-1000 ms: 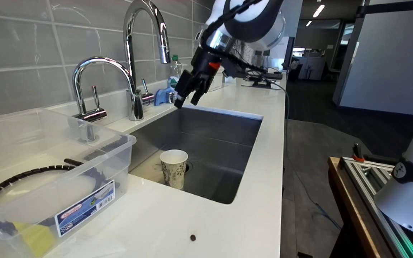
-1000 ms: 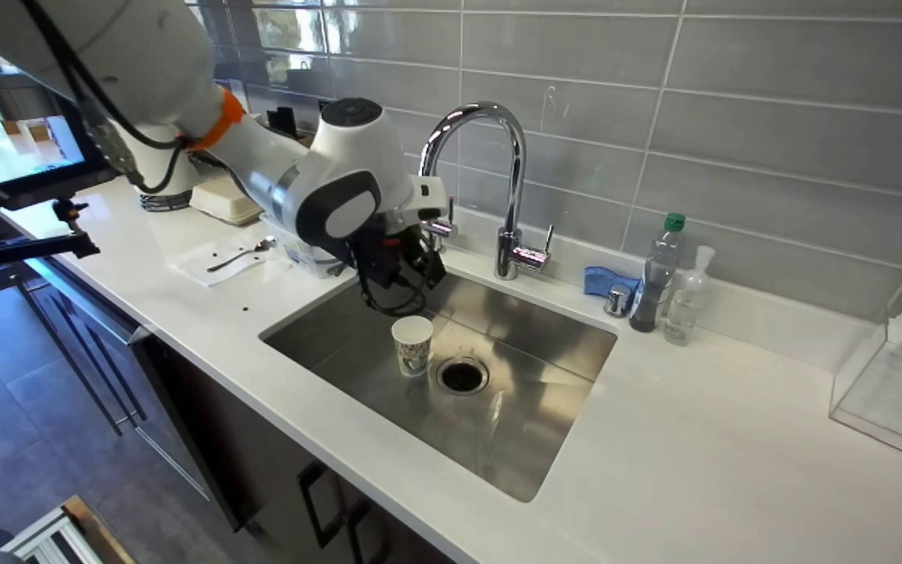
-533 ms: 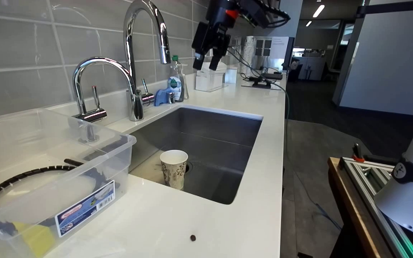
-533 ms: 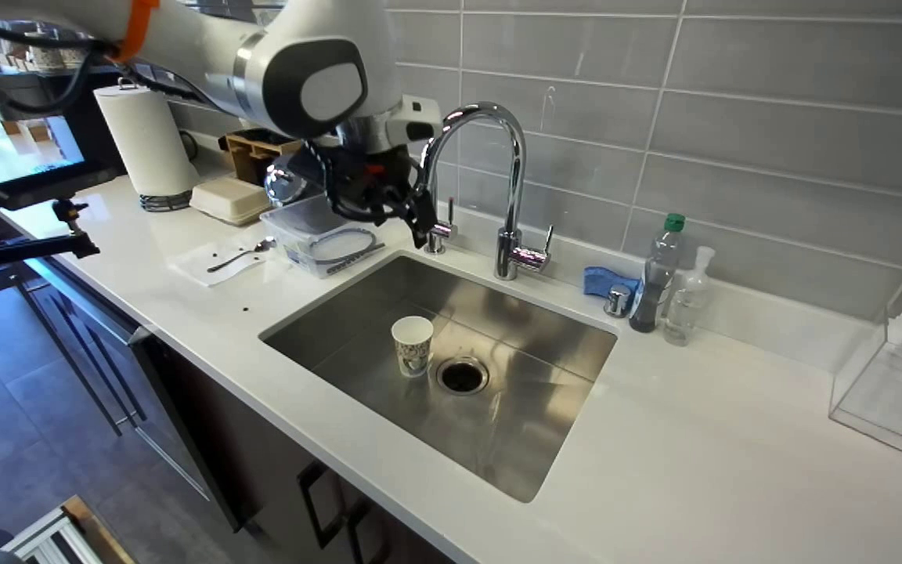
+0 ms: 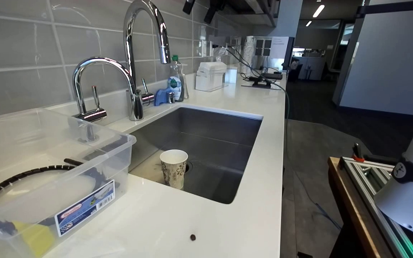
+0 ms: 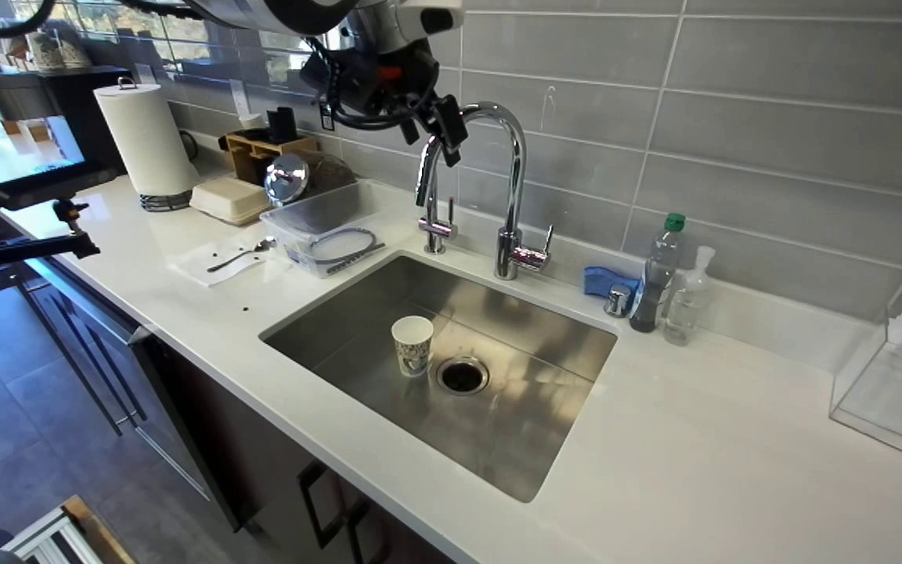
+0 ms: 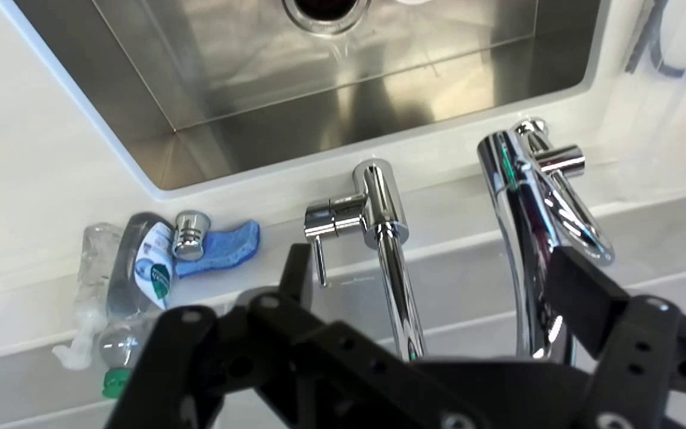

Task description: Pick up the cup

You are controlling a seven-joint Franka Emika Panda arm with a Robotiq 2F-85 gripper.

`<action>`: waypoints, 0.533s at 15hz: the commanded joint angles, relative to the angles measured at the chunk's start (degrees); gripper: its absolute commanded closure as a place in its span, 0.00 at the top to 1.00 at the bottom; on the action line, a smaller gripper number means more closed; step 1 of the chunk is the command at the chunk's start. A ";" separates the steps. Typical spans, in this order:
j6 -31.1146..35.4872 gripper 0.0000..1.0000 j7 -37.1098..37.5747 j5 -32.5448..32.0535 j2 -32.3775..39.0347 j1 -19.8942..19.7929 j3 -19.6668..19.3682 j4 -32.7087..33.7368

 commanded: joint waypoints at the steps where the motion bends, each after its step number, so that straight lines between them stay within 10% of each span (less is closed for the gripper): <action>1: 0.04 1.00 0.31 -0.56 0.06 1.72 -1.83 0.43; 8: 0.04 1.00 0.25 -0.51 0.10 2.13 -1.98 0.35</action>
